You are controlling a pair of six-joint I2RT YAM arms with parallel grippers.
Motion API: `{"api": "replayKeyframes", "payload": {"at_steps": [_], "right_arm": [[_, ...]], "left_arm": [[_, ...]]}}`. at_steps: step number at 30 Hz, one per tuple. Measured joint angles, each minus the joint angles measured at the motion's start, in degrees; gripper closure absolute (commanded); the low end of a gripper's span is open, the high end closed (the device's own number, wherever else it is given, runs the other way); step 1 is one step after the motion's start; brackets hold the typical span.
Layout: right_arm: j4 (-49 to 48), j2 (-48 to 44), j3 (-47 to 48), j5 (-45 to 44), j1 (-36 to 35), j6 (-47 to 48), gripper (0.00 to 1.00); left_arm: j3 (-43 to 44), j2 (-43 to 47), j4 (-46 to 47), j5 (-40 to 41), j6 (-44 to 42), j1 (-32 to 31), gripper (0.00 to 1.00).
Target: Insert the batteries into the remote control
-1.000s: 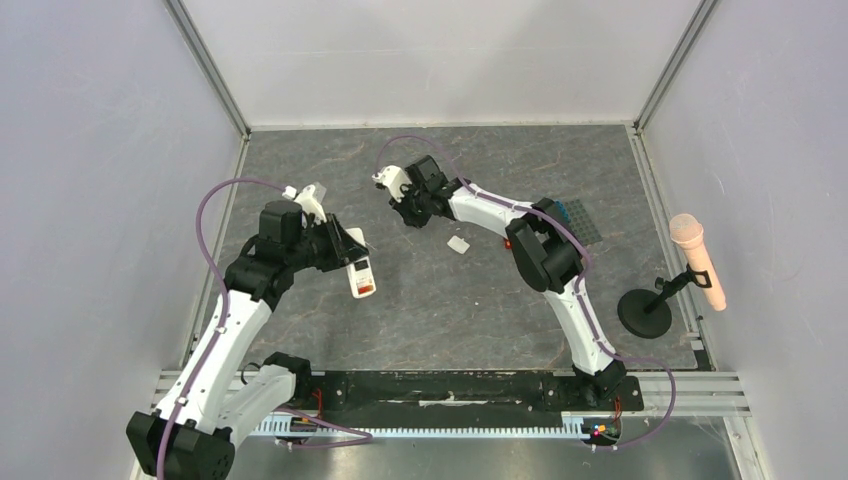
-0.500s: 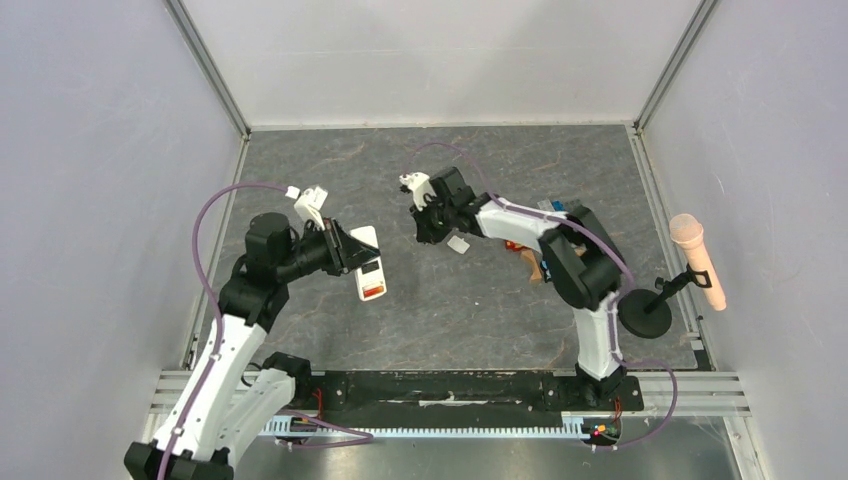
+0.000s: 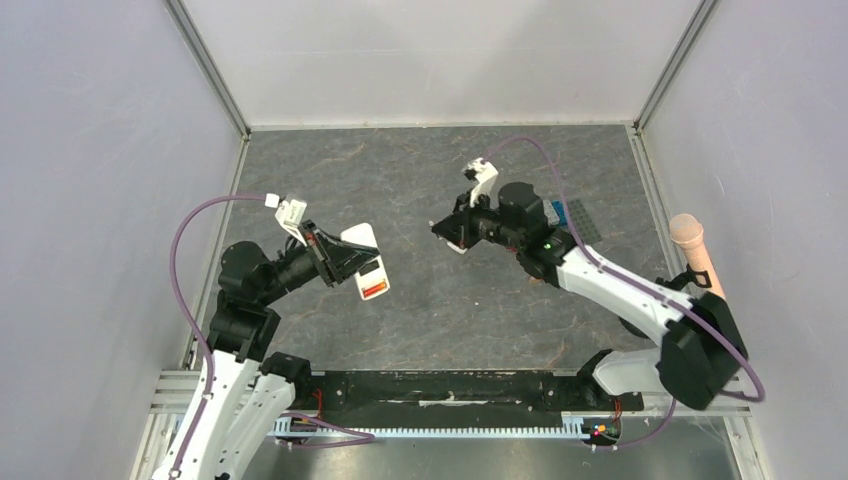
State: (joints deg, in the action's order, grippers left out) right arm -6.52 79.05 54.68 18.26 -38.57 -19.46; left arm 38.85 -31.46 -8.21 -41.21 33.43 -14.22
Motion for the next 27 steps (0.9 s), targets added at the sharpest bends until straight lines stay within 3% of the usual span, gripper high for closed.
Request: {"api": "replayKeyframes", "payload": {"at_steps": [4,13,20,27], "right_arm": [[-1.6,-7.9,-4.9,-3.8,-0.1,-15.4,0.94],[-1.6,-16.6,-9.0,-17.4,-3.2,-46.5,0.94],[1.1,-17.8,-6.9,-29.3,-10.0,-52.4,0.93],[0.8,-16.7,-5.5,-38.1,-11.6,-47.1,0.92]], "left_arm": [[-2.1,1.0,3.9,4.4,4.6,0.0,0.98],[-18.0,4.1,20.2,25.4,24.2,-0.2,0.98],[-19.4,-1.7,28.4,35.0,38.9,-1.2,0.98],[-25.0,-9.9,35.9,38.4,54.8,-4.1,0.98]]}}
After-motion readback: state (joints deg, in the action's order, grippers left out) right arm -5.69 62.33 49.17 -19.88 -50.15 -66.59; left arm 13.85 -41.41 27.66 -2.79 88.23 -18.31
